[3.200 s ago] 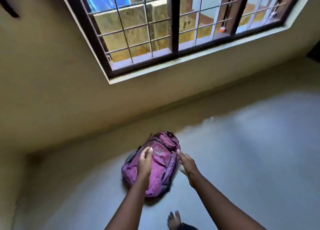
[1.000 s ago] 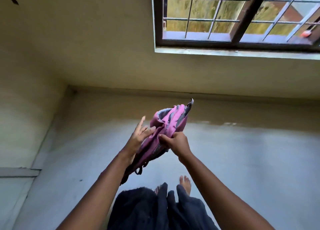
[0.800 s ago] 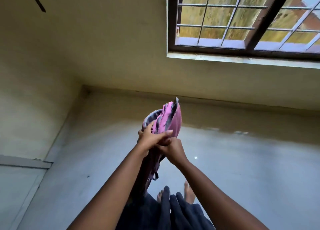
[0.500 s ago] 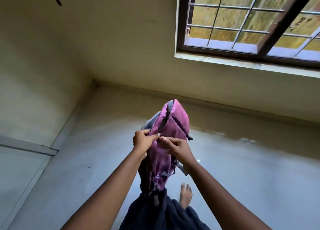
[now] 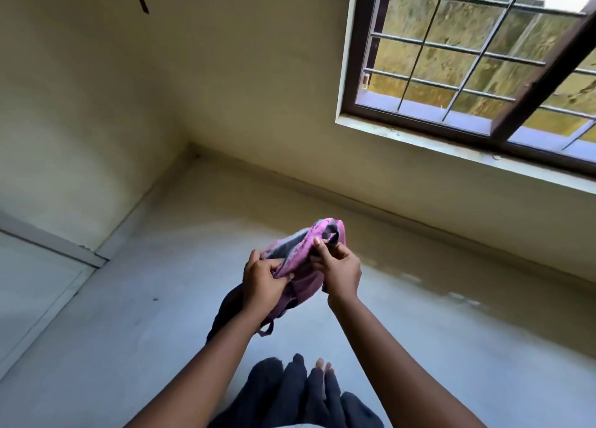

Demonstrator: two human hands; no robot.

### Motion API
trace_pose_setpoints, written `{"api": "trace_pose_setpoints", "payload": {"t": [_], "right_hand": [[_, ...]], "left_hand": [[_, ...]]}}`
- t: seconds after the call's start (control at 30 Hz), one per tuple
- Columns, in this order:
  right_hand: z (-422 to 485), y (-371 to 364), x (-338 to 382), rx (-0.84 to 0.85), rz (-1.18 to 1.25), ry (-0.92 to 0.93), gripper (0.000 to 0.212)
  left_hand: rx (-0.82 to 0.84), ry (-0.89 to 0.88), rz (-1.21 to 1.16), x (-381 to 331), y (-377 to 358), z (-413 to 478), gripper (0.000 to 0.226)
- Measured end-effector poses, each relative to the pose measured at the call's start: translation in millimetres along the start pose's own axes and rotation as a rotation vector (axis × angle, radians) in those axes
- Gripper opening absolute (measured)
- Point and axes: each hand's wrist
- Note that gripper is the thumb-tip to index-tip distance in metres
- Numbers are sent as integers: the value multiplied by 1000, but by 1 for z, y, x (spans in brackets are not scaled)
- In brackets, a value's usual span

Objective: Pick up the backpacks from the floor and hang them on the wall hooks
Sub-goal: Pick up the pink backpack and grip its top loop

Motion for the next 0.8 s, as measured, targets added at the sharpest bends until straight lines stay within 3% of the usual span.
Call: {"api": "trace_pose_setpoints", "payload": {"t": [0.2, 0.3, 0.4, 0.57, 0.67, 0.8], "right_hand": [[17, -40, 1, 224, -33, -58, 15], [13, -59, -12, 374, -151, -62, 17], [16, -85, -19, 508, -357, -21, 20], [33, -127, 12, 708, -695, 179, 30], [58, -153, 38, 719, -866, 354, 33], [91, -197, 69, 736, -901, 420, 38]], "left_hand": [[431, 6, 85, 28, 41, 12, 46], [341, -32, 166, 42, 61, 12, 57], [188, -49, 22, 52, 78, 29, 60], [307, -172, -125, 56, 108, 100, 52], [359, -278, -116, 40, 136, 149, 43], [442, -402, -121, 36, 172, 219, 21]]}}
Point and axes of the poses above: each hand's wrist, its own z-axis towards the middle knuckle, its own y-axis out of the back of the hand, x = y × z, and after that the axes turned 8 degrees about z, right-handed
